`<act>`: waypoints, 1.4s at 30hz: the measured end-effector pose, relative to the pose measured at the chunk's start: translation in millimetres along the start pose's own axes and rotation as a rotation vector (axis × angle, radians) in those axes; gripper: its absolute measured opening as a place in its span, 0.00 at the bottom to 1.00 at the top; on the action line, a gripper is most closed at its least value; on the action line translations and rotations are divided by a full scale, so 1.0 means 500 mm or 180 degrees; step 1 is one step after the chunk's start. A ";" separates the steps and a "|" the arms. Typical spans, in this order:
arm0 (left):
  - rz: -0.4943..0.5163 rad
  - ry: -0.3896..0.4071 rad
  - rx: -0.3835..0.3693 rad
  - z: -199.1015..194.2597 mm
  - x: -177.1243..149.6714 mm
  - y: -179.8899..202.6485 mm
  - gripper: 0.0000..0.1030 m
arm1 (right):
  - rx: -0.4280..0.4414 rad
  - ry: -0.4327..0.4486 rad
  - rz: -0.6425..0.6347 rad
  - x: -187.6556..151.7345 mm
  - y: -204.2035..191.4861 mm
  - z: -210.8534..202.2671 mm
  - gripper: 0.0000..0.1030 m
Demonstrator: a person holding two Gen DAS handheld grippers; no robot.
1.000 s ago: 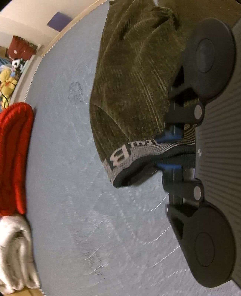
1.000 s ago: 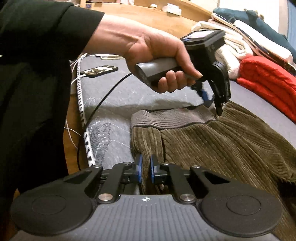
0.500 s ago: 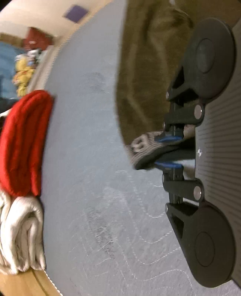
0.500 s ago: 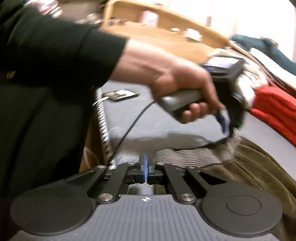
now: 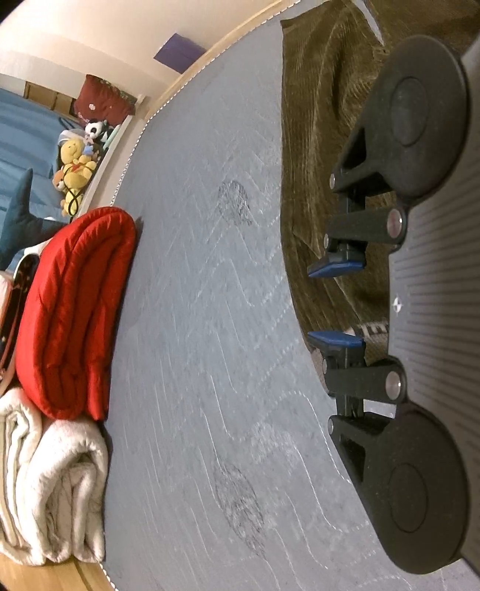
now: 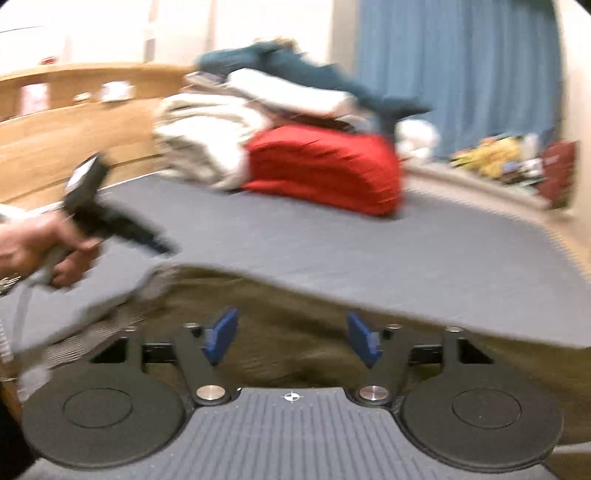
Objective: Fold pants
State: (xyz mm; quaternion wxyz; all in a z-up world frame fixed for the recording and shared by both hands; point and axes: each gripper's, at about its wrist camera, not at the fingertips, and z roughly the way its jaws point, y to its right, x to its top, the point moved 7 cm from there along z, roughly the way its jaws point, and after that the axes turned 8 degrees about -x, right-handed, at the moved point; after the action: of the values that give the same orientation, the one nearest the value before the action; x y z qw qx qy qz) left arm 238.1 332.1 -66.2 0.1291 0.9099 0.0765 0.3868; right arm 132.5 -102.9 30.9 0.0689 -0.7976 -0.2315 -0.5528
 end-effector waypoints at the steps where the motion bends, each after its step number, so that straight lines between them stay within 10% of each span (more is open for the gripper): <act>1: 0.0010 -0.0013 -0.0001 0.008 0.001 0.004 0.34 | -0.0135 0.0065 0.0005 0.010 0.036 -0.005 0.82; 5: 0.0086 -0.0079 0.0041 0.054 0.004 0.022 0.34 | -0.0652 0.0271 0.0135 -0.024 0.163 0.010 0.84; 8: 0.0211 -0.0069 0.0103 0.086 0.007 0.028 0.44 | -0.1053 -0.0151 0.0540 -0.090 0.237 0.059 0.80; 14: 0.0462 0.0014 0.0338 0.143 0.021 0.011 0.70 | -0.0750 -0.0457 0.1221 -0.133 0.292 0.112 0.80; 23: 0.0606 -0.0166 0.0179 0.217 -0.001 0.015 0.71 | -0.0642 -0.0720 0.1477 -0.147 0.313 0.134 0.81; 30: 0.0850 -0.0149 0.0150 0.215 -0.002 0.057 0.21 | -0.0729 -0.0788 0.1777 -0.153 0.362 0.119 0.81; 42: 0.1229 0.0298 -0.0040 -0.008 0.007 0.171 0.02 | -0.1180 -0.0777 0.2176 -0.195 0.448 0.056 0.81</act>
State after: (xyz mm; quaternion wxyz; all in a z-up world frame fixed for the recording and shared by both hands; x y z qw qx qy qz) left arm 241.0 252.1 -36.0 0.0544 0.8879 -0.0959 0.4467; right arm 228.4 -319.0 -36.1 0.0758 -0.8873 0.1439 -0.4316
